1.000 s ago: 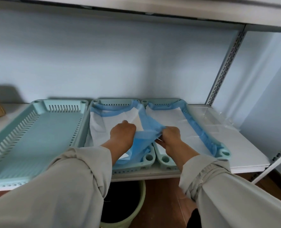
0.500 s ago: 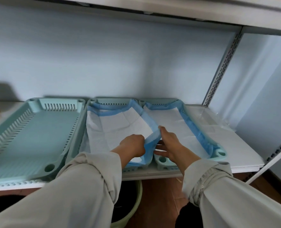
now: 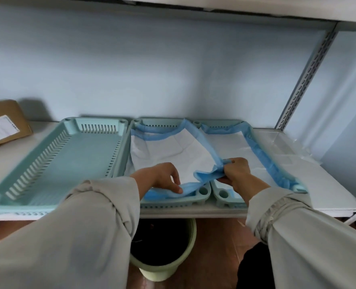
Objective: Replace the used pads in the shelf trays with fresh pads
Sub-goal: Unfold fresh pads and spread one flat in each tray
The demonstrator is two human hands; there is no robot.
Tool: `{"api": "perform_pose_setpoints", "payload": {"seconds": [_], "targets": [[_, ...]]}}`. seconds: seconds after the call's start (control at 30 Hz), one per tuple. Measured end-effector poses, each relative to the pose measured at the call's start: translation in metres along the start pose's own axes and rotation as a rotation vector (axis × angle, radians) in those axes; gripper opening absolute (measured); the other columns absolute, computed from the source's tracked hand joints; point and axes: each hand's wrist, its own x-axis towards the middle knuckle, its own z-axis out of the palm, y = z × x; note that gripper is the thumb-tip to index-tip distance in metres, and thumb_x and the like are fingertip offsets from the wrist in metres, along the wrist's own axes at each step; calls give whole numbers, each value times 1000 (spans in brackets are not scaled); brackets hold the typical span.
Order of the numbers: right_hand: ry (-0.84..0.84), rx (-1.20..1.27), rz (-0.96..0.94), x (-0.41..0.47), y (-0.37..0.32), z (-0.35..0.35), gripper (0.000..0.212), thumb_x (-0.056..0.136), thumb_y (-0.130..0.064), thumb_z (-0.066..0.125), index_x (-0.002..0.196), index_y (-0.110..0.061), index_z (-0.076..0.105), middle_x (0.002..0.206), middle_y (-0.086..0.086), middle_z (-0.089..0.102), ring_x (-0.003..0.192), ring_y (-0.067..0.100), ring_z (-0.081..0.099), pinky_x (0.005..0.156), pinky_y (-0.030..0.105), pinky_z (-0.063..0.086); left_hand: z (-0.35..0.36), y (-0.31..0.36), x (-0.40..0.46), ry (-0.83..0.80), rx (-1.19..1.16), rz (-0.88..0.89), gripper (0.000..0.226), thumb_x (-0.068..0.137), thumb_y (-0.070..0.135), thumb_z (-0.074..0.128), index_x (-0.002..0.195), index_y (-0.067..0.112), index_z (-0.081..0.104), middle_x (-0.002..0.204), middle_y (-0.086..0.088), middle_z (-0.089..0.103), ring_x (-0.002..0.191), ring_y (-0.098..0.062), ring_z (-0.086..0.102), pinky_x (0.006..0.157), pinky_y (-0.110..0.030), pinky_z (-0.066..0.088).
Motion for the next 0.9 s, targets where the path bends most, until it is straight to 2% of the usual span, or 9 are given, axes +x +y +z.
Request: {"api": "perform_pose_setpoints", "payload": {"seconds": [0.1, 0.2, 0.3, 0.47, 0.57, 0.63, 0.77, 0.83, 0.9], "targets": [[12, 10, -5, -4, 4, 2, 20, 87, 3, 57, 104, -3, 64, 107, 23, 63, 86, 38, 66, 57, 34, 58, -2, -10, -8, -38, 33, -11, 29, 78, 35, 75, 97, 13, 71, 89, 1, 60, 90, -19, 62, 83, -31, 54], [16, -64, -51, -9, 5, 3, 19, 86, 3, 54, 99, -7, 64, 106, 23, 63, 89, 39, 64, 68, 41, 60, -2, -13, -16, -80, 33, 11, 36, 79, 39, 73, 103, 12, 70, 87, 3, 58, 86, -14, 56, 83, -29, 50], [-1, -279, -161, -12, 3, 3, 30, 86, 2, 49, 112, -8, 61, 115, 23, 60, 94, 38, 60, 80, 46, 58, -2, -11, -20, -29, 111, 48, 27, 82, 25, 71, 102, 7, 70, 90, 1, 55, 88, -14, 52, 80, -24, 43], [-171, -813, -412, -25, 3, 5, 71, 84, -6, 50, 149, -22, 25, 150, 10, 32, 139, 31, 29, 114, 46, 27, -2, -5, -25, 168, 196, 43, 25, 92, 22, 51, 111, 9, 60, 120, -7, 59, 109, -25, 55, 87, -27, 40], [-215, -1089, -478, -30, 2, 7, 65, 81, -17, 56, 141, -33, 39, 156, 2, 20, 147, 25, 7, 117, 54, 4, -2, -3, -26, 290, 205, 25, 29, 95, 27, 42, 116, 9, 51, 122, -11, 58, 108, -30, 55, 87, -34, 42], [-192, -1245, -573, -35, 1, 10, 48, 83, -25, 58, 131, -31, 53, 152, 1, 29, 147, 23, 10, 116, 54, -1, -1, -6, -27, 304, 233, 31, 33, 95, 37, 45, 115, 12, 48, 119, -9, 60, 105, -29, 57, 85, -36, 44], [-11, -1285, -727, -41, -4, 20, 21, 92, -23, 46, 97, -18, 65, 108, 3, 65, 115, 22, 55, 115, 46, 15, 6, -13, -33, 204, 405, 53, 44, 85, 48, 61, 117, 21, 50, 118, 0, 61, 110, -21, 56, 81, -30, 41], [-27, -1228, -751, -44, -9, 25, 19, 94, -18, 44, 96, -14, 63, 100, 6, 66, 100, 25, 62, 98, 36, 36, 7, -15, -36, 225, 452, 54, 34, 86, 40, 62, 114, 22, 55, 119, 0, 60, 111, -19, 54, 80, -28, 39], [-78, -1268, -745, -46, -14, 27, 21, 94, -16, 46, 108, -12, 61, 108, 9, 64, 100, 28, 61, 78, 32, 41, 6, -16, -39, 188, 431, 41, 36, 84, 44, 63, 112, 22, 57, 118, 2, 59, 111, -20, 54, 82, -29, 41]]}}
